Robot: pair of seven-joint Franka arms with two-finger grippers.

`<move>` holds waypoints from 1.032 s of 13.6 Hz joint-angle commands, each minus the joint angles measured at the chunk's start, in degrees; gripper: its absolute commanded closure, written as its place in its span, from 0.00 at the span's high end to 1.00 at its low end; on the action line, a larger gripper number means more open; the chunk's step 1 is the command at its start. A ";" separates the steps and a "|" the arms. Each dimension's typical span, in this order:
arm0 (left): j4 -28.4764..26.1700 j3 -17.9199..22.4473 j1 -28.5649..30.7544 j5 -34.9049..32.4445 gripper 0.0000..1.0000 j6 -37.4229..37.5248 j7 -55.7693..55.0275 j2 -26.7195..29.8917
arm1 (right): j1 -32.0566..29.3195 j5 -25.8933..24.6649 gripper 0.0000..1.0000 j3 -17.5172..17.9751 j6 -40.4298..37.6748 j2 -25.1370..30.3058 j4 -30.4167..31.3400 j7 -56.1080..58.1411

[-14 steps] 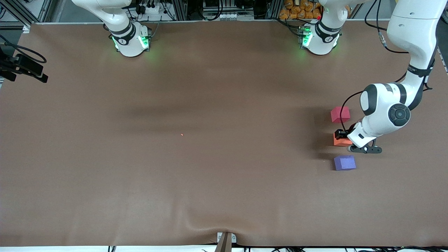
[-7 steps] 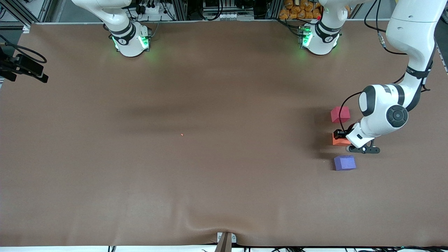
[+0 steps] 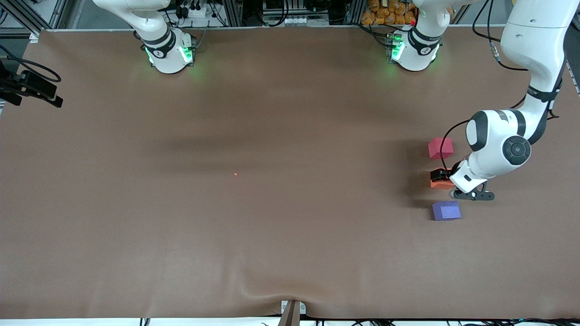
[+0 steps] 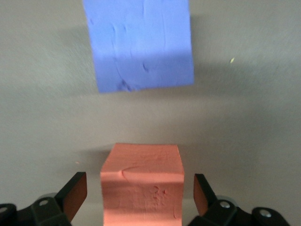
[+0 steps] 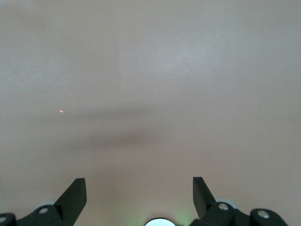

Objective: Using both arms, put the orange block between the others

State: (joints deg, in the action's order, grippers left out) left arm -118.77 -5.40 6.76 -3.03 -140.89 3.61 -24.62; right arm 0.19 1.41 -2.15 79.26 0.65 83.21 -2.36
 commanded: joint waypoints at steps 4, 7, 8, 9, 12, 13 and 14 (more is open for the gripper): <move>5.38 -0.40 0.00 -0.58 1.00 13.34 -3.34 8.26 | 0.69 -1.32 1.00 -0.14 -0.15 -0.38 -0.68 -0.98; 8.28 -0.40 0.00 -0.49 1.00 17.04 -3.43 10.81 | 0.69 -1.32 1.00 -0.14 -0.15 -0.38 -0.68 -0.90; 9.16 -0.40 0.00 -0.40 1.00 18.27 -3.52 11.52 | 0.69 -1.32 1.00 -0.14 -0.15 -0.38 -0.68 -0.90; 9.87 -0.40 0.00 -0.40 1.00 19.15 -3.43 12.13 | 0.77 -1.32 1.00 -0.14 -0.15 -0.38 -0.68 -0.98; 12.32 -0.40 -0.08 -0.40 1.00 22.66 -3.78 14.77 | 0.69 -1.23 1.00 -0.14 -0.15 -0.47 -0.68 -0.90; 13.73 -1.10 -0.09 -0.31 1.00 25.20 -3.87 15.64 | 0.69 -1.32 1.00 -0.14 -0.15 -0.47 -0.68 -0.98; 15.57 -2.24 0.18 -0.22 1.00 27.75 -4.04 16.18 | 0.77 -1.24 1.00 -0.14 -0.15 -0.38 -0.68 -0.90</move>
State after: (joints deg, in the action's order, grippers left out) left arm -105.78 -5.97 6.72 -3.03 -117.89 1.07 -10.39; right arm 0.20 1.38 -2.15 79.27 0.58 83.21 -2.36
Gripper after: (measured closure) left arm 0.000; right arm 0.000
